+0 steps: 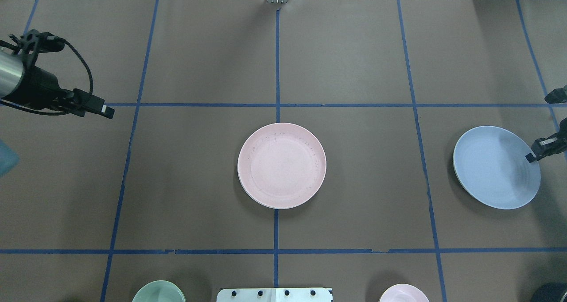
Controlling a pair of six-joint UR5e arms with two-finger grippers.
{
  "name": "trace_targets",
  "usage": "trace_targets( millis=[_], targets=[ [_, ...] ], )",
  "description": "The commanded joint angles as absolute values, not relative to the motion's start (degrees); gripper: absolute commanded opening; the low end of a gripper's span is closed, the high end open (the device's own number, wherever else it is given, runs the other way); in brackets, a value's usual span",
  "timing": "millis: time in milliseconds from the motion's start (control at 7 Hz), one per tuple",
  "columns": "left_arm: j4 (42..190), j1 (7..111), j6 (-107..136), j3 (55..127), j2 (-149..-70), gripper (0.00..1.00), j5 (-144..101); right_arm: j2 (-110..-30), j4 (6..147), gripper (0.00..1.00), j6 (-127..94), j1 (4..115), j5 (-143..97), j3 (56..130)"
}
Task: Stack three plates with pink and blue
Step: 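Open the left gripper and withdraw while the right gripper grasps the blue plate rim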
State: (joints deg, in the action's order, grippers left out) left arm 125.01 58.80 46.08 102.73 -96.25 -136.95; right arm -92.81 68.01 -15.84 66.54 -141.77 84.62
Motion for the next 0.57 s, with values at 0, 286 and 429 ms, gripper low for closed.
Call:
trace_targets(
  millis=[0, 286, 429],
  targets=[
    [120.62, 65.10, 33.37, 103.09, -92.73, 1.00, -138.25, -92.81, 68.03, 0.00, -19.31, 66.62, -143.42, 88.57],
    [115.25, 70.56, 22.19, 103.10, -91.14, 1.00, -138.25, -92.64, 67.94, 0.00, -34.29, 66.10, -146.25, 100.06],
    [114.62, 70.84, 21.80, 103.36, -91.14, 1.00, -138.08, -89.85, 67.94, 0.00, -39.41, 63.48, -146.16, 101.59]
  ],
)
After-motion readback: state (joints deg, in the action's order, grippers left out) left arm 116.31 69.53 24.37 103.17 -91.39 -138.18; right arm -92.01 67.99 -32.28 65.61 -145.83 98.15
